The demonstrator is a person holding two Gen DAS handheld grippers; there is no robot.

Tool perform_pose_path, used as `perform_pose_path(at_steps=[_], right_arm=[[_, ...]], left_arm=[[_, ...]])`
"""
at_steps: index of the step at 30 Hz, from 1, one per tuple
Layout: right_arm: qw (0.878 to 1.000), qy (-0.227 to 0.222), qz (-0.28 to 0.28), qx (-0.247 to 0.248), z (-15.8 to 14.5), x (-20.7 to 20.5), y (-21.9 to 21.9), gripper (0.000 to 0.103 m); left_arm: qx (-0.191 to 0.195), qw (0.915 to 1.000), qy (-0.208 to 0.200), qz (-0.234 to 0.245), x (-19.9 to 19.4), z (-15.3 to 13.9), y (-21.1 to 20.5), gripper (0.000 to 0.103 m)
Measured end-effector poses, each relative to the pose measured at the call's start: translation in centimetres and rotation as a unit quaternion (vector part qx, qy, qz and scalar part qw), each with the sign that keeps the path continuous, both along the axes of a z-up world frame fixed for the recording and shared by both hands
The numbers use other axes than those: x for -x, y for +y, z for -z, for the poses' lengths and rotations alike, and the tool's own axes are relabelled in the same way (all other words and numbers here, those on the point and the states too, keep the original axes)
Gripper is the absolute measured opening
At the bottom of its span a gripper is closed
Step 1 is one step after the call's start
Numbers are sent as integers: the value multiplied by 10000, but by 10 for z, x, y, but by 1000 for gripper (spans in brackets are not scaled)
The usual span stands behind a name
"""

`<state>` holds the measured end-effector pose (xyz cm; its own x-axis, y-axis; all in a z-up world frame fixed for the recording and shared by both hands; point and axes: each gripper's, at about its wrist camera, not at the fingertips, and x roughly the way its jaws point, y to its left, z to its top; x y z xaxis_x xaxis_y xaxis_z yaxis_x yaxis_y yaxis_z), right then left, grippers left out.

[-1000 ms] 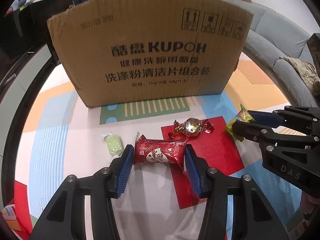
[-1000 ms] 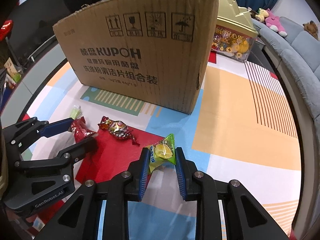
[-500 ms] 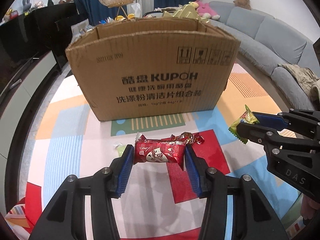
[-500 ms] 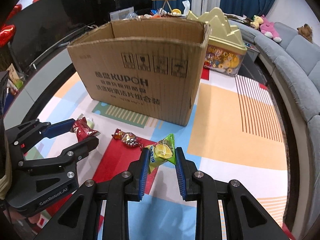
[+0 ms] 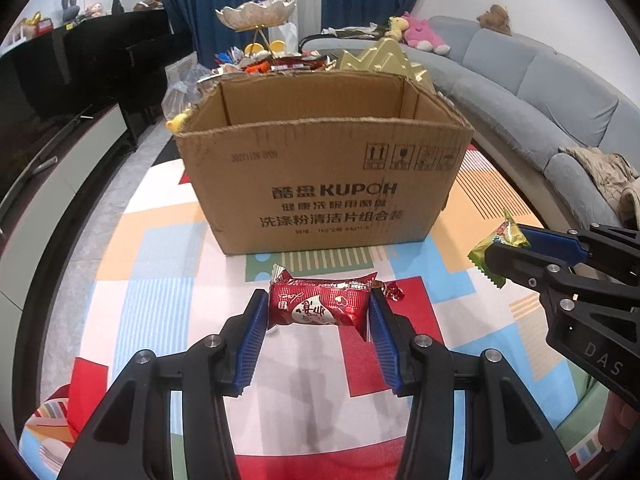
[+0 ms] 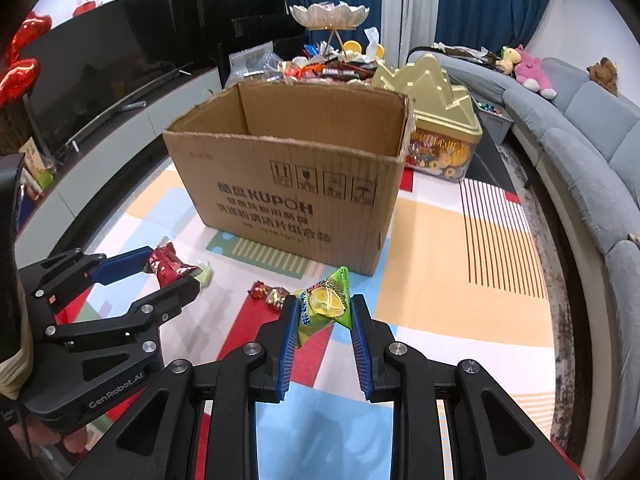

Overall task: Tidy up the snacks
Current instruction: 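Lift the red candy bar and green packet and carry them over the box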

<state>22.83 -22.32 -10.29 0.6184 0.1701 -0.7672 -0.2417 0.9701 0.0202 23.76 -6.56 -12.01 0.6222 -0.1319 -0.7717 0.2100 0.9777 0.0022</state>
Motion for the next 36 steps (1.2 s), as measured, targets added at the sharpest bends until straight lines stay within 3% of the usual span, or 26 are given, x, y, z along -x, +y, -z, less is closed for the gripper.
perform_pose_path(at_steps=[21, 36], right_arm=[[9986, -519, 85, -49, -59, -5, 7, 27], [9967, -750, 265, -154, -87, -30, 8, 27]], left_arm=[[21, 9990, -305, -319, -10, -54, 14, 49], [-8, 9972, -632, -394, -42, -95, 18, 49]])
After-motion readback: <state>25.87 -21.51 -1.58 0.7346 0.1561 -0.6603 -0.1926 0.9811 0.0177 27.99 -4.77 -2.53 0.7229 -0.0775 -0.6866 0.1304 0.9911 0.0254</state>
